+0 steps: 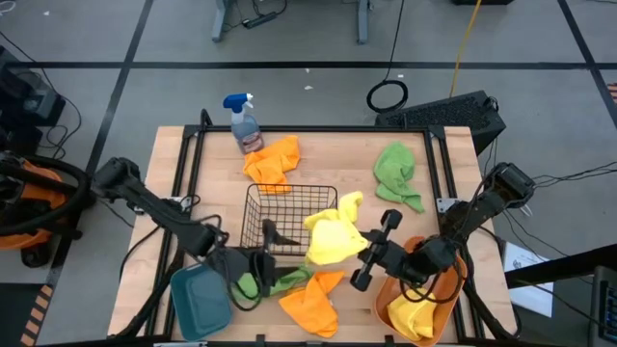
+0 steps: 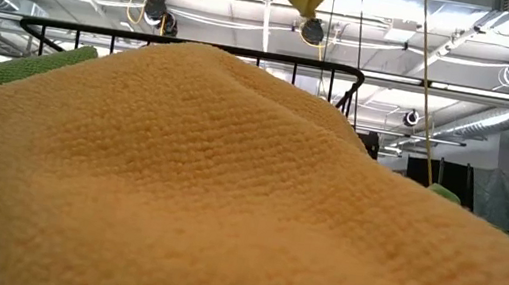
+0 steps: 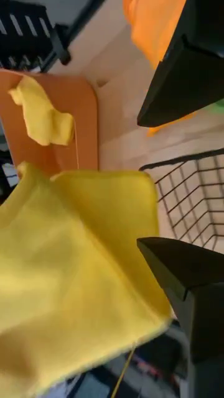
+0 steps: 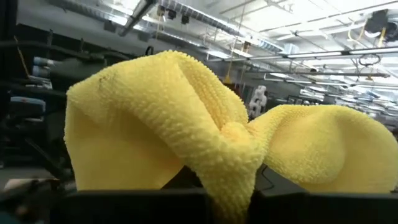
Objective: Sort microfiber towel by color & place in baskets
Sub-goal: Put the yellow microfiber cloth into the orange bin
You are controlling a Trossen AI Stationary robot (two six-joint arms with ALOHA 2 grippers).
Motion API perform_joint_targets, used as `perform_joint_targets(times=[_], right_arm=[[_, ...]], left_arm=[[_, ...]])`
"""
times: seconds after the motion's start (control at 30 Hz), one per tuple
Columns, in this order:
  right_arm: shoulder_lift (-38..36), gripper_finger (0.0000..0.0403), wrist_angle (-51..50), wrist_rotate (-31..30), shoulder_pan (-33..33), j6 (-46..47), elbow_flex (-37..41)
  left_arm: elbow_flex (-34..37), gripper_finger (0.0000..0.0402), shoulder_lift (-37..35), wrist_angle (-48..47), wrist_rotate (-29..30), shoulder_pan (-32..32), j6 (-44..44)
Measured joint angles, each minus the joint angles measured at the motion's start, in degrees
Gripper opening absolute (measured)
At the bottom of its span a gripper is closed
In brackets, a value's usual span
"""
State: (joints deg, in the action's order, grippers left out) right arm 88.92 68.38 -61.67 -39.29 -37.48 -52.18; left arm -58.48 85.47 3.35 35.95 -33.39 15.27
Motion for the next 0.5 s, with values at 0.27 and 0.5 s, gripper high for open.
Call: perform_joint_targets(times=[0.27,0.5], right_arm=[[0.02,0.0017,-3.5,-0.73,-0.27,2.55,0.0],[0.04,0.0017,-4.7,-7.83,-0.59,2.47,0.0]], left_arm=[[0.0,0.0311,4.55,13.43,3.05,-0.22,2.07],[-0.02,0.0311,4.48,13.98,4.47,-0.36,3.05]])
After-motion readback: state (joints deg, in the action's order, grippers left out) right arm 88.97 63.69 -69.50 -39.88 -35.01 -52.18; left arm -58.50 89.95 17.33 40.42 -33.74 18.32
